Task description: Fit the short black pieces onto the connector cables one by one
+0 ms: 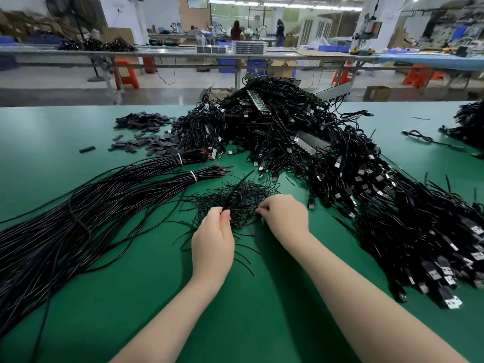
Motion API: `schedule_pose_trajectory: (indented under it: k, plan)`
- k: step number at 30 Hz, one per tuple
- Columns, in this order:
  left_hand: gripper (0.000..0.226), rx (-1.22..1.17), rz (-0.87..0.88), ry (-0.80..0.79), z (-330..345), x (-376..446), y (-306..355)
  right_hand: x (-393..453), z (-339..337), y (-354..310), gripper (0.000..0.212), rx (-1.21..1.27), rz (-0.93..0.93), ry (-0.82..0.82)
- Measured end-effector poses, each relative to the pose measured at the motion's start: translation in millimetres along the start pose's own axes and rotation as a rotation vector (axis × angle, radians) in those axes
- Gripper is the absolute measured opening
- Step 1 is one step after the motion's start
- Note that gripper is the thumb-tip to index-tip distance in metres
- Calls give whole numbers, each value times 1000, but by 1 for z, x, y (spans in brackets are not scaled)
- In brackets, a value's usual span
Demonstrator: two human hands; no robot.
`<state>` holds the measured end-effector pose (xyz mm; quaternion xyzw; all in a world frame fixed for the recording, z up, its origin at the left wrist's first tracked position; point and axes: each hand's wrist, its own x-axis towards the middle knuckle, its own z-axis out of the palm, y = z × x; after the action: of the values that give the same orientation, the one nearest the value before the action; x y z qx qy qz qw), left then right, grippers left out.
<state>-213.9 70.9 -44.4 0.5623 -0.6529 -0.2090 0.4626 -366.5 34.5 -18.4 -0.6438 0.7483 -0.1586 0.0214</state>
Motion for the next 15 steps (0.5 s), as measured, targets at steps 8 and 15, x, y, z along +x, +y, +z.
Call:
schedule_pose_trajectory:
  k: [8,15]
  plan:
    - [31,-74,-66,81,9,1,8,-27,-26,24,19,93,53,165]
    - [33,112,129,-7,9,-5,11,-53,-31,41,6,518,-139,259]
